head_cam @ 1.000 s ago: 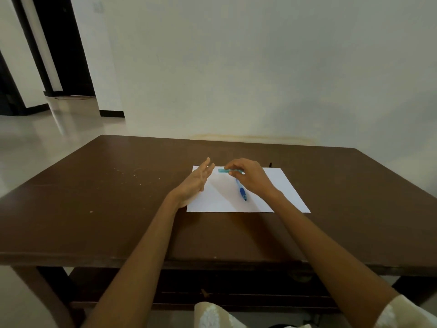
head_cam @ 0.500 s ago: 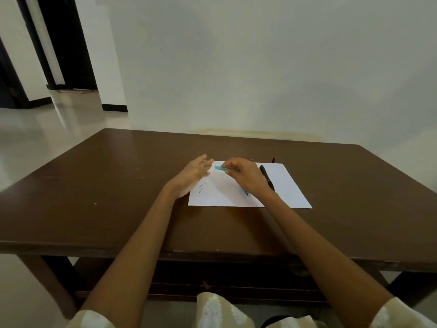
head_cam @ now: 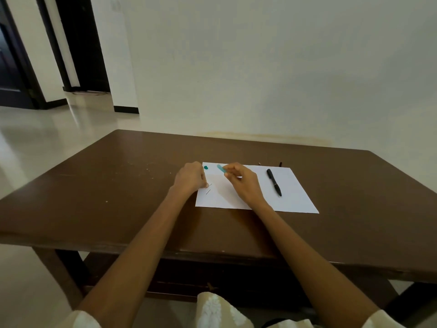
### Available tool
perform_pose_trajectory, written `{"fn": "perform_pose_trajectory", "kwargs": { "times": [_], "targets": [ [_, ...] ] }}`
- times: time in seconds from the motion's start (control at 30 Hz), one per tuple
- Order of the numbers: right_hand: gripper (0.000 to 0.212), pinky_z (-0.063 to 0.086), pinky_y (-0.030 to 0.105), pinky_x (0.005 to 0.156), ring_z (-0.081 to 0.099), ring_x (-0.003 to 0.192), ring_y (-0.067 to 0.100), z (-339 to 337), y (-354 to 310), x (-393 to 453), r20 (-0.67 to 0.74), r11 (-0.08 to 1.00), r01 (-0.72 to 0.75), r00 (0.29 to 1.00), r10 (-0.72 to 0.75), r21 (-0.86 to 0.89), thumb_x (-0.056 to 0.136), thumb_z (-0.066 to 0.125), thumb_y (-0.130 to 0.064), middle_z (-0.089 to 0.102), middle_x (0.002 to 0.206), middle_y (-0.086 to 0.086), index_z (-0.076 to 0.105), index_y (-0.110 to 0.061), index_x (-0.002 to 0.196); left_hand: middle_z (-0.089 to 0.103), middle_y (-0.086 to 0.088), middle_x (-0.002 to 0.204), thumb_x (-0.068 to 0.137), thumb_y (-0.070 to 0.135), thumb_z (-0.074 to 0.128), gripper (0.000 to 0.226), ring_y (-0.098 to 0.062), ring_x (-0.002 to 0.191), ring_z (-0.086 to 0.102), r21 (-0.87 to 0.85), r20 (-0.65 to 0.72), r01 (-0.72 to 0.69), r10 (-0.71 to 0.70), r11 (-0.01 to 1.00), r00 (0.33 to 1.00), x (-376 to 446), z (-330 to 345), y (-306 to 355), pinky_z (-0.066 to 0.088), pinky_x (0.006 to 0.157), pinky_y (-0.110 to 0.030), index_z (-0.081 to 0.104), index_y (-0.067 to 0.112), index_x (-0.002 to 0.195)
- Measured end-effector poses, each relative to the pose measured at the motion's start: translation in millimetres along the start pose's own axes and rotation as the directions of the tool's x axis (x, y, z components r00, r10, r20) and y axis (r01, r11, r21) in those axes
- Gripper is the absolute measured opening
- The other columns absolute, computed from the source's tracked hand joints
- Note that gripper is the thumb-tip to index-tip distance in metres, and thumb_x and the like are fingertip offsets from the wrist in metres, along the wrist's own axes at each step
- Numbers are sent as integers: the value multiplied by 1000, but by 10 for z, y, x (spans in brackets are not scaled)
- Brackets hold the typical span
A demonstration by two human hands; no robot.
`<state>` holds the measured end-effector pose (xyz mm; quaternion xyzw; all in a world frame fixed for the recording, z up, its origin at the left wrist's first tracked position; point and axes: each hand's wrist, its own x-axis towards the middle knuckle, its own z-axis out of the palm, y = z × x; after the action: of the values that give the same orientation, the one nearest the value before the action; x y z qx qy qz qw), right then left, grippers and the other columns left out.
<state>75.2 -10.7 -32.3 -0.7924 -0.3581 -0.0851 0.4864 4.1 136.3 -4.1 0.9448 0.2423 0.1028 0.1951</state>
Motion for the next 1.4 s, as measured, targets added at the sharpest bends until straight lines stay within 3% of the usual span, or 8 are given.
{"fn": "perform_pose_trajectory", "kwargs": {
  "times": [0.17,0.33,0.5,0.67,0.8,0.97,1.13,1.4],
  "targets": [
    [17,41,1,73,57,92,7,5,22,-8,-29,999,43,999,-43,8,92,58,-16,67,113,7,64,-11,107,64,-5,91,78,24,72,23,-18,81,60,71,10,-18,18,997,1000,62,5,38,52,77,-28,61,11,93],
    [19,46,14,82,62,97,18,15,21,-37,-25,996,84,996,-84,-7,92,57,-16,67,112,9,64,-9,108,61,-3,86,78,23,73,21,-17,77,56,101,21,-57,55,993,998,88,34,48,49,75,-28,56,13,86],
    [18,46,14,80,62,97,16,-6,8,-66,-22,997,75,997,-76,-32,93,56,-17,67,111,6,63,-12,108,55,0,80,84,26,64,17,-14,72,52,318,7,-122,126,940,992,48,16,115,43,66,-23,52,15,91],
    [20,50,28,91,61,101,19,-19,-43,-79,14,995,57,998,-56,-82,94,55,-19,66,115,8,63,-10,110,51,2,72,85,28,60,15,-13,72,48,445,153,-276,231,852,961,60,-70,73,34,71,-25,52,16,80],
    [20,49,28,90,62,101,19,-39,-65,-83,24,994,57,998,-55,-90,94,54,-18,66,115,8,62,-9,110,59,0,78,86,30,57,16,-17,79,55,401,271,-347,252,848,929,133,-77,5,32,75,-24,60,15,81],
    [20,48,24,87,62,101,18,-31,-69,-75,26,994,35,999,-33,-99,94,55,-18,66,116,7,61,-10,111,52,-1,79,90,30,51,16,-14,74,47,322,344,-353,239,878,908,192,-45,-59,36,68,-25,50,18,80],
    [19,46,22,85,61,98,17,-37,-61,-77,30,995,25,999,-22,-100,94,54,-19,66,115,6,61,-11,110,47,-5,82,92,24,47,16,-17,76,42,152,335,-316,252,936,908,202,-104,-141,35,70,-29,46,16,79],
    [21,39,15,77,59,92,13,21,-87,-92,111,949,31,994,4,-314,96,50,-23,64,116,4,58,-15,113,45,0,80,94,17,45,14,-9,70,42,-209,251,-239,288,948,924,117,-147,-292,36,64,-20,47,9,83]
  ]
}}
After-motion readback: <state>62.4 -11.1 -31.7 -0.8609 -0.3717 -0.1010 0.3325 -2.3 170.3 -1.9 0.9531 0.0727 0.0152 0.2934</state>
